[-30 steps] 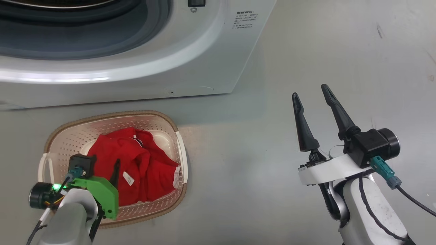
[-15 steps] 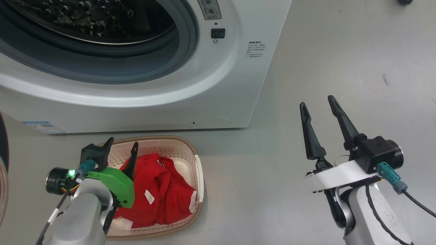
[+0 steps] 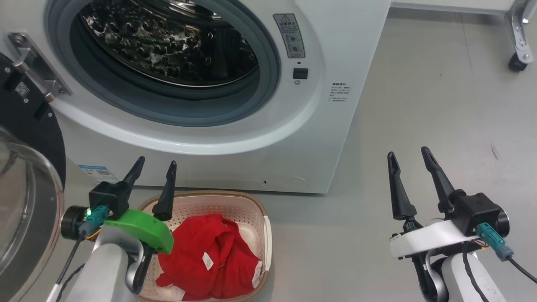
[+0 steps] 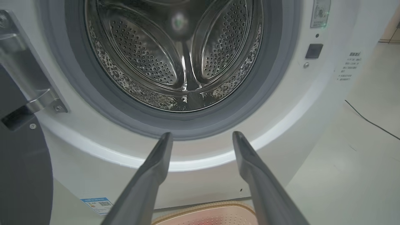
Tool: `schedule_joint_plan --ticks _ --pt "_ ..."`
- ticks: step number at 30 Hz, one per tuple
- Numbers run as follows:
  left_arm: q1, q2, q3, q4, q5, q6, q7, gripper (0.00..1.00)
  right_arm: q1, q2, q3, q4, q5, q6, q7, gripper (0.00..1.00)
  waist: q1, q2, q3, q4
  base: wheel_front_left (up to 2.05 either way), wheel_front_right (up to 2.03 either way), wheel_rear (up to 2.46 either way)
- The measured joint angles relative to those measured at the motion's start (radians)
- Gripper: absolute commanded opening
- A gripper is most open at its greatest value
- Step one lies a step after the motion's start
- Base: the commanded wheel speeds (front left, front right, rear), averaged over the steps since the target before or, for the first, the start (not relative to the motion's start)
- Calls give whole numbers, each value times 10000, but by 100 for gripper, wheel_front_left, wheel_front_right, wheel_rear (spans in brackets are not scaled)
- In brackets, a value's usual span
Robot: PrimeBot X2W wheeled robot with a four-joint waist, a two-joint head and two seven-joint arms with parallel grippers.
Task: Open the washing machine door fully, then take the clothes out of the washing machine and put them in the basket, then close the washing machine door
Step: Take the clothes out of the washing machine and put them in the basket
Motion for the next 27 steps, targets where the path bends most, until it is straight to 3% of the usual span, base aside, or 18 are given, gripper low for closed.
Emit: schedule_joint_plan --ticks 13,27 --pt "1537 -46 988 -1768 -194 0 -2 100 535 12 -140 -184 73 104 -2 100 0 0 -846 378 0 0 0" --pt "2523 -119 1110 -2579 -190 0 -2 100 836 19 -211 -359 73 165 0 100 0 0 -986 290 0 0 0"
